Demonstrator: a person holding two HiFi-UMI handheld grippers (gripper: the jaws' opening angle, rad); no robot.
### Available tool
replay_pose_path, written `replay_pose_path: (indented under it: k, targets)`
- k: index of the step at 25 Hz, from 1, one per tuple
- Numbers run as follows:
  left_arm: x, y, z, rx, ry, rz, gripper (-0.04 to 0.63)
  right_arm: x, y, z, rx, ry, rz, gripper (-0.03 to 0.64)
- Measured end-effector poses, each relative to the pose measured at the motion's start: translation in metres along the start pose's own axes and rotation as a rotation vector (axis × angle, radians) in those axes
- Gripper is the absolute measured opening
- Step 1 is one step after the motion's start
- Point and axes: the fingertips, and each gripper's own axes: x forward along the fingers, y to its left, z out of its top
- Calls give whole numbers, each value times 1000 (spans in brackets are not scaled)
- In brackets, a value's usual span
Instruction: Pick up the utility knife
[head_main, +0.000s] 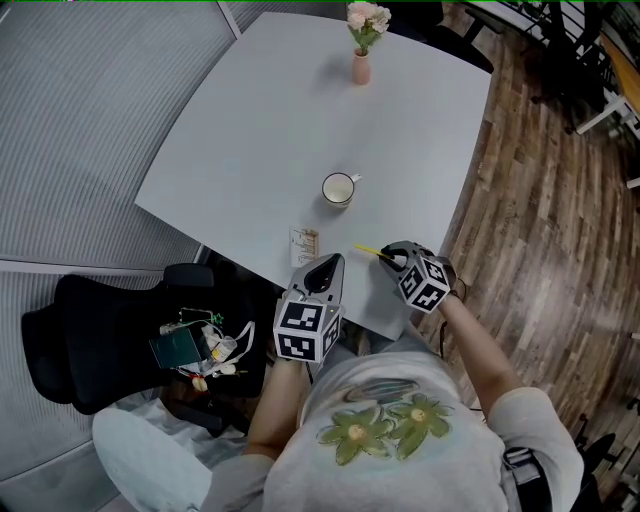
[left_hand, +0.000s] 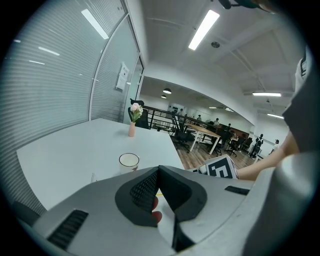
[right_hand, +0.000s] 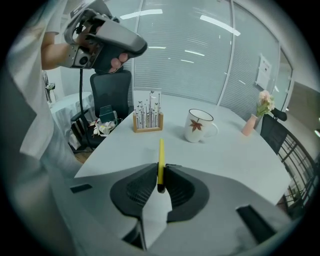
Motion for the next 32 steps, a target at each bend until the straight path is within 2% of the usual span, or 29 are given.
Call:
replay_pose_path:
  k: [22,32]
  targets:
    - [-20,-11,-1,54,-12,-52,2,-59,13,56,170,-188,-97,55]
    - [-24,-14,7,74,-24,-58,2,-87,13,84,199,-276,-145,55]
